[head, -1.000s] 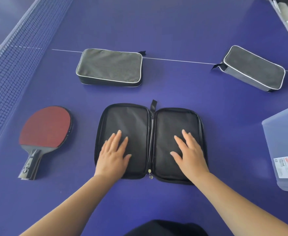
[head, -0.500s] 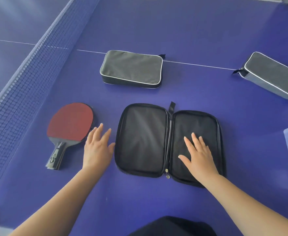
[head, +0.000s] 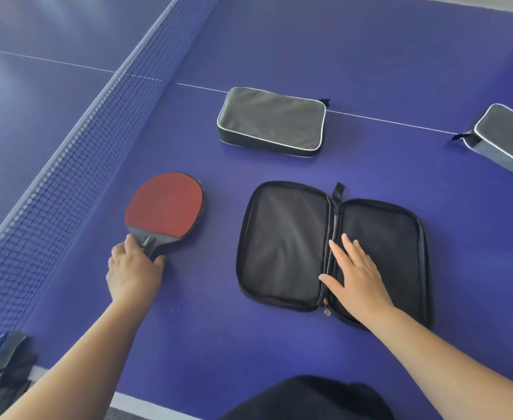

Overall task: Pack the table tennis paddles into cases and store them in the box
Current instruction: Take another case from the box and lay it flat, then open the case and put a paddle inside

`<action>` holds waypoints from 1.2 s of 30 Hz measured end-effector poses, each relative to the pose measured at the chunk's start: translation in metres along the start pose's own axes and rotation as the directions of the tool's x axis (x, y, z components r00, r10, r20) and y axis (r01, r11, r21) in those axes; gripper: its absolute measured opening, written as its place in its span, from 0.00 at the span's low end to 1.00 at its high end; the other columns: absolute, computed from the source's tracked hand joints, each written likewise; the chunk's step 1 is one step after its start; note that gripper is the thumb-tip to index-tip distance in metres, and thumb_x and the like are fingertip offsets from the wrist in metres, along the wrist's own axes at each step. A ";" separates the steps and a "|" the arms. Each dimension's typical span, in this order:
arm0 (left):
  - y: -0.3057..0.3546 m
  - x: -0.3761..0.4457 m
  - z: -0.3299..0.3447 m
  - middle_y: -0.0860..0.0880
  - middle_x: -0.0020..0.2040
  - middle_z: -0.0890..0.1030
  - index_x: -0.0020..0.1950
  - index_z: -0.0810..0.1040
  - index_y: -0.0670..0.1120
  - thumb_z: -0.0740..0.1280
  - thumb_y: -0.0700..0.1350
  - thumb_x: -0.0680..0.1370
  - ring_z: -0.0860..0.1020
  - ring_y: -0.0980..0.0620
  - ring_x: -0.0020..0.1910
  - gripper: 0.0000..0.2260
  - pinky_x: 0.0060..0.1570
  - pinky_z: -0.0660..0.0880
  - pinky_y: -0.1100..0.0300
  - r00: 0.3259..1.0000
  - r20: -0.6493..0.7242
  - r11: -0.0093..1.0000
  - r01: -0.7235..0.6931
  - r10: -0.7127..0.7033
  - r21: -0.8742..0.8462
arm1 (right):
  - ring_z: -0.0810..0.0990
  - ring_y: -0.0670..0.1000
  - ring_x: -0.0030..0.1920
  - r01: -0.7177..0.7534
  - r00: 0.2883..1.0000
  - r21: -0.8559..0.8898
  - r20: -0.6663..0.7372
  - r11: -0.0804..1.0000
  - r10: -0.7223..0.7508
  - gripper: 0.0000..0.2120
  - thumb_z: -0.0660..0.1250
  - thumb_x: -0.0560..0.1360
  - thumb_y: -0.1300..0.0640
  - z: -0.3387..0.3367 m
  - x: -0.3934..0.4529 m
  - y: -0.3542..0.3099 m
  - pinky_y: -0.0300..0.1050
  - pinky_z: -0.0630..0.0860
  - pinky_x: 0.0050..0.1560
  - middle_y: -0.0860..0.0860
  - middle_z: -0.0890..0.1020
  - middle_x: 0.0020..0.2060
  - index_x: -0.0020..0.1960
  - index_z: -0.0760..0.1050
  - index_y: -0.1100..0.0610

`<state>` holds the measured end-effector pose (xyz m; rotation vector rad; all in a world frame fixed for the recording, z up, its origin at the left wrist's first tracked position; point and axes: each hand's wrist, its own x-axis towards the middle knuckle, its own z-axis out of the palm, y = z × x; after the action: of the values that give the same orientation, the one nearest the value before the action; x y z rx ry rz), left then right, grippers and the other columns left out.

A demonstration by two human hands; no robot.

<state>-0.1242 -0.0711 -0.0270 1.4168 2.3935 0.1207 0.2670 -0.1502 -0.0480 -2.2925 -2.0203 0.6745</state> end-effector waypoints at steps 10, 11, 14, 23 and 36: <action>-0.010 0.010 0.003 0.40 0.55 0.71 0.57 0.72 0.40 0.62 0.35 0.76 0.69 0.38 0.56 0.10 0.50 0.70 0.46 0.998 0.039 0.999 -0.044 0.044 0.002 | 0.40 0.53 0.78 0.001 0.999 -0.040 0.045 0.999 0.001 0.36 0.60 0.78 0.39 0.008 0.009 -0.028 0.52 0.47 0.76 0.50 0.42 0.79 0.80 0.48 0.48; -0.010 0.012 0.002 0.40 0.54 0.71 0.57 0.72 0.39 0.63 0.36 0.76 0.69 0.39 0.56 0.10 0.49 0.69 0.47 0.998 0.045 0.999 -0.049 0.048 0.005 | 0.41 0.53 0.78 0.003 0.999 -0.041 0.044 0.999 -0.001 0.36 0.60 0.78 0.39 0.008 0.009 -0.028 0.52 0.47 0.76 0.50 0.42 0.79 0.80 0.48 0.48; -0.008 0.016 0.000 0.40 0.54 0.72 0.55 0.71 0.39 0.66 0.38 0.74 0.71 0.39 0.55 0.12 0.46 0.68 0.51 0.994 0.104 0.999 -0.042 0.042 -0.005 | 0.41 0.53 0.79 0.005 0.999 -0.041 0.038 0.999 -0.004 0.36 0.60 0.78 0.39 0.008 0.010 -0.029 0.52 0.48 0.77 0.50 0.43 0.79 0.80 0.48 0.47; 0.010 0.017 -0.001 0.38 0.47 0.76 0.41 0.66 0.42 0.67 0.39 0.71 0.75 0.43 0.35 0.09 0.27 0.67 0.59 0.965 0.260 0.993 -0.008 0.038 -0.114 | 0.42 0.52 0.79 -0.016 0.999 0.028 0.044 0.999 0.015 0.34 0.61 0.79 0.41 0.003 0.009 -0.029 0.52 0.50 0.77 0.49 0.43 0.79 0.79 0.51 0.47; 0.118 -0.097 0.023 0.46 0.44 0.69 0.38 0.63 0.44 0.65 0.38 0.71 0.71 0.44 0.39 0.09 0.29 0.64 0.58 0.902 0.301 0.921 -0.208 0.310 -0.328 | 0.48 0.51 0.79 -0.164 0.978 0.184 -0.096 0.969 0.184 0.29 0.64 0.79 0.49 -0.023 -0.025 0.036 0.51 0.56 0.76 0.49 0.52 0.79 0.77 0.59 0.50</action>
<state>0.0244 -0.0986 0.0066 1.4709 1.8088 0.2546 0.3066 -0.1741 -0.0300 -2.3638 -1.6545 0.6839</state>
